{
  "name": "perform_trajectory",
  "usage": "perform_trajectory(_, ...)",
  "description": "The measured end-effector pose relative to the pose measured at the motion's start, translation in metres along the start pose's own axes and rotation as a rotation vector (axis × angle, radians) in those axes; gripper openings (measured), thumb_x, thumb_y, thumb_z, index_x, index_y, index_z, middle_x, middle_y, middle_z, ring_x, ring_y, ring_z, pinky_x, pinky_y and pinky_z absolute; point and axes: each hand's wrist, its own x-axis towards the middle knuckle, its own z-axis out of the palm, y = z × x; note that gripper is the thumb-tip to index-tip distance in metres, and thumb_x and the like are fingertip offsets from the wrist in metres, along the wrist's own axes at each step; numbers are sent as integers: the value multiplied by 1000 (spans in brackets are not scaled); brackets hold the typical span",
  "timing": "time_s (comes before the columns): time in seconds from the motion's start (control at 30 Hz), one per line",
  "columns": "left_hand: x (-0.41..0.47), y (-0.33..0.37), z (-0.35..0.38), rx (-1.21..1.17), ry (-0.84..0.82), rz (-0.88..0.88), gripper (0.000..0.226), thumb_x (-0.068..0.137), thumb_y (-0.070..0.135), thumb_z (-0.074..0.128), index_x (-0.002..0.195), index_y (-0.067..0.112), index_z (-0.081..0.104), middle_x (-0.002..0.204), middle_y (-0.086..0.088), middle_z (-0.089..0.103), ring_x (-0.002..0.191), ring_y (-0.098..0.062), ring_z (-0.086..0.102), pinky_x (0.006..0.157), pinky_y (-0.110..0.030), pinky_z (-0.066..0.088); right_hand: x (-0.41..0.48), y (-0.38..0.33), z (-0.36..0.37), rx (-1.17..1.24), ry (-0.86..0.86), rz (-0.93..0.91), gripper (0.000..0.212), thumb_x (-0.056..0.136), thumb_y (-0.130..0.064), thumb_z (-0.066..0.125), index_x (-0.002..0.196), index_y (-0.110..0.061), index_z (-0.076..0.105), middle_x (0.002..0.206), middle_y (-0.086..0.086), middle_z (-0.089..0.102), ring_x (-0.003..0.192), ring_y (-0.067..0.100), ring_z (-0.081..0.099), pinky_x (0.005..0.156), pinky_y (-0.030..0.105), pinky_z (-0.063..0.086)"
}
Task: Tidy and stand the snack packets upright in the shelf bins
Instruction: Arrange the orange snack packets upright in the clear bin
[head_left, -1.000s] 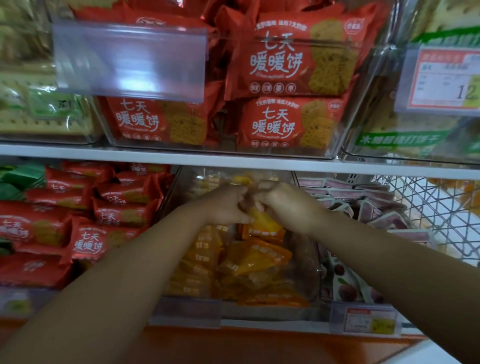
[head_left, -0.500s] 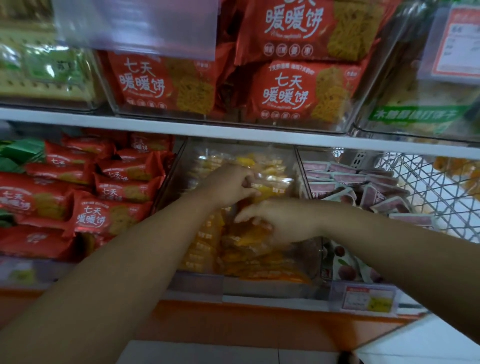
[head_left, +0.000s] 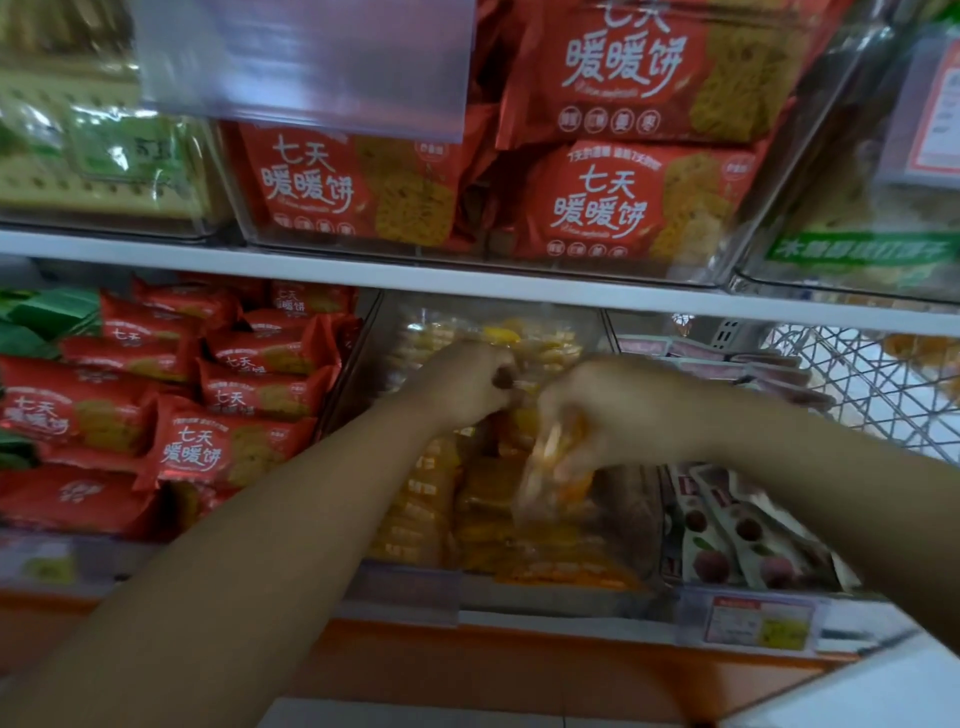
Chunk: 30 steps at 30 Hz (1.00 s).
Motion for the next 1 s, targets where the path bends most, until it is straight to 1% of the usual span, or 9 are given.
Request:
perform_trajectory(0.1,-2,2,-2,-19,-10,2,23,87,34,65,98,13,67,97,-5,67,90,-19,61,69,-27,42,-18,18,-12,97,246,111,20,75,-40,73,92,-34,64,76,-16,62,76,9,60,69,29,48)
perform_trajectory(0.23,-3,5,-3,-25,17,-7,24,91,30,59,92,8,67,89,-8,69,81,-19,62,61,-27,42,-21,27,1,19,370,126,15,82,-32,67,94,-23,68,79,-10,67,79,16,65,66,25,44)
perform_trajectory(0.33,-2,5,-4,-34,-39,-23,15,89,21,64,101,12,68,103,-5,68,82,-7,56,57,-15,36,-14,29,14,-181,336,149,16,84,-39,62,90,-24,64,86,-6,68,89,20,63,74,27,40)
perform_trajectory(0.43,-2,2,-12,-123,-104,-18,20,88,13,65,108,15,67,114,-1,66,96,-4,58,78,-18,43,-1,32,24,-335,256,202,24,84,-44,55,94,-24,65,94,-2,68,98,21,60,91,31,33)
perform_trajectory(0.6,-26,20,-28,-146,163,180,18,88,6,57,96,19,68,91,12,64,90,-8,61,79,-23,46,13,30,20,-376,198,294,23,83,-44,56,80,-22,60,87,2,66,91,23,62,95,34,33)
perform_trajectory(0.7,-36,32,-22,41,-107,223,25,91,13,54,108,23,69,99,12,66,87,-4,58,77,-20,43,15,26,18,-325,210,330,23,80,-45,58,73,-23,54,85,4,67,90,25,62,96,35,33)
perform_trajectory(0.8,-34,28,-11,186,-254,200,36,95,14,49,128,27,58,120,4,63,88,-1,50,76,-17,35,16,30,22,-290,270,315,37,74,-50,62,100,-24,59,104,3,64,104,24,56,94,36,32)
perform_trajectory(0.9,-30,25,-7,129,-255,189,40,95,11,46,127,30,58,124,4,62,92,-3,53,77,-19,38,20,36,26,-201,281,272,84,66,-56,70,137,-26,35,130,3,49,123,25,42,102,39,28)
perform_trajectory(1.0,-28,24,-7,93,-261,180,41,95,8,46,126,31,59,125,4,61,91,0,49,75,-17,36,34,46,26,-127,194,257,98,66,-56,73,146,-28,23,144,2,39,133,25,32,109,42,22)
